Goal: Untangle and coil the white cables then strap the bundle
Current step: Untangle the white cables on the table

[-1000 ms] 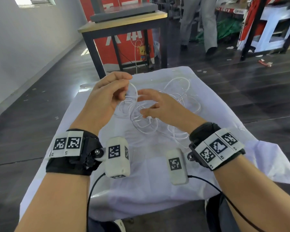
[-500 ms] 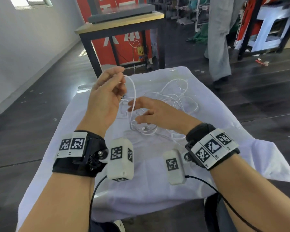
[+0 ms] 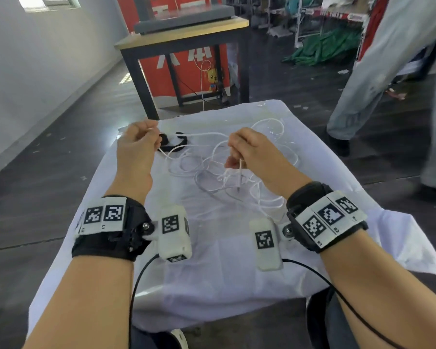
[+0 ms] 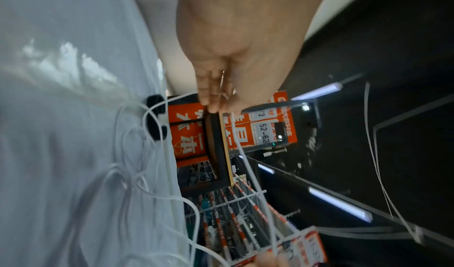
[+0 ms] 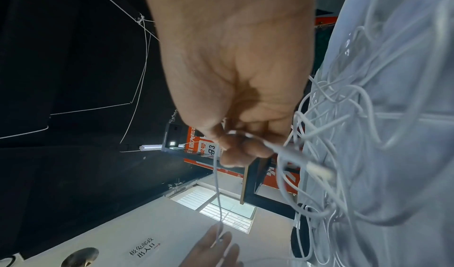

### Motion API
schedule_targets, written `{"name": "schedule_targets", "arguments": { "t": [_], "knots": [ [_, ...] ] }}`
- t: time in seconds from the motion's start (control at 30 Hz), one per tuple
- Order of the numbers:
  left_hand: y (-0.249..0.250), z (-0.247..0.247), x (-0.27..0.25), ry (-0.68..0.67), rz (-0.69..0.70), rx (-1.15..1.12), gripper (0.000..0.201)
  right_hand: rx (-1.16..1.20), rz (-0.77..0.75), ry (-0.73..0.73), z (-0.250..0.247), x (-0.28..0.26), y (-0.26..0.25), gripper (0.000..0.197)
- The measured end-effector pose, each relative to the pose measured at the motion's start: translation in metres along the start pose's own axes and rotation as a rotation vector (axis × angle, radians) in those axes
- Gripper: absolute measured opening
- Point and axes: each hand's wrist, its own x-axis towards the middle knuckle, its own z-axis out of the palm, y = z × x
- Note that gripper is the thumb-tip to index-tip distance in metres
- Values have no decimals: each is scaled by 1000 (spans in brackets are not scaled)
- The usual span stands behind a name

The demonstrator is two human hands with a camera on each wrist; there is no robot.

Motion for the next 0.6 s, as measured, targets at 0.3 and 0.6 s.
{"name": "schedule_targets", "arguments": {
  "t": [0.3,0.6],
  "knots": [
    [7,18,-19,-410,561,854,42,153,34,-94,2,-2,-2,19],
    [14,17,-18,-263,441,761,25,35,24,-356,-1,-8,-2,27]
  ]
}}
